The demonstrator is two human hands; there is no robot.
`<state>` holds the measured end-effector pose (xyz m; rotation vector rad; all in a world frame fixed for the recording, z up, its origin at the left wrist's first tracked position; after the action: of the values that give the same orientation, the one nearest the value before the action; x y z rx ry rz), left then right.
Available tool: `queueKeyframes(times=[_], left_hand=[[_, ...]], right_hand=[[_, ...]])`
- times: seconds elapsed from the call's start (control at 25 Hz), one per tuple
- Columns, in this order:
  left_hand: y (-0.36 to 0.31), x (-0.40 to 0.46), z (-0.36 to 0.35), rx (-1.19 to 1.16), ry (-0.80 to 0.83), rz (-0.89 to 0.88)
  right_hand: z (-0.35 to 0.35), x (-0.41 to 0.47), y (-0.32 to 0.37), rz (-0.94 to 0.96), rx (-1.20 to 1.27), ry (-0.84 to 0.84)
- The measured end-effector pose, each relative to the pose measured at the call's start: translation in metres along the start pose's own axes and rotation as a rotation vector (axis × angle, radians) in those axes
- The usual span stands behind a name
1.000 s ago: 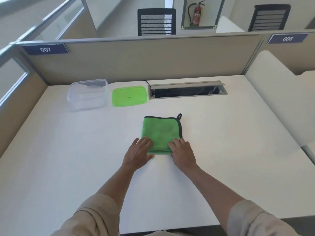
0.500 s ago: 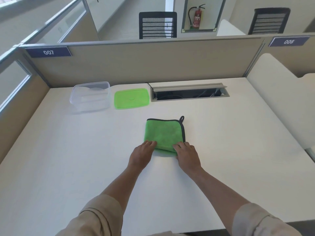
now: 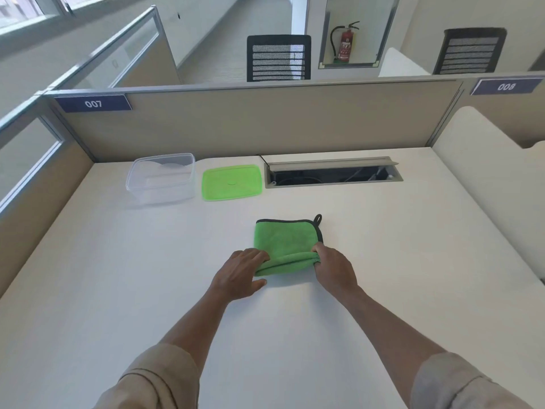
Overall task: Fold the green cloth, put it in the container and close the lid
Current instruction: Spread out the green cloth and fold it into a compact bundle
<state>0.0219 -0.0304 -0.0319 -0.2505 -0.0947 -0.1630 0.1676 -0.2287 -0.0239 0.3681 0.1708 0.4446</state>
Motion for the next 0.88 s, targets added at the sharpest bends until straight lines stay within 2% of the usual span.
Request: queueKeyframes(times=[0.12,0.28,0.4,0.56,0.88], left_hand=[[0.01,0.002,0.002,-0.052,-0.096,0.042],[0.023,0.012,0.008,-0.251,-0.245,0.313],[0.032,0.024,0.012,-0.363,-0.326,0.412],[0.045,0.047,0.016,-0.413,-0.325,0.549],[0.067,0.085,0.011,-0.378,-0.235,0.702]], right_hand=[[0.001,0.007,-0.002,-0.014,0.089,0.02],[0.004,0.02,-0.009,-0.115,0.365,0.045],[0.007,0.035,-0.008,-0.189,0.53,0.047],[0.011,0.057,-0.005,-0.254,0.634,0.02],[0.003,0.094,0.0,-0.384,0.604,-0.007]])
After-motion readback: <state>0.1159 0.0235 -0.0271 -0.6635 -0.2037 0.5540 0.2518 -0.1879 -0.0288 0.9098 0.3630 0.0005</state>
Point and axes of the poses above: each hand's wrist, its own x-axis towards the middle knuckle, its own z-axis out of the back of the hand, y = z × x, the point moved 3 cm from there along x, towards the middle knuckle, and after that the axes turned 13 degrees about -z, right-handed, at the moved point
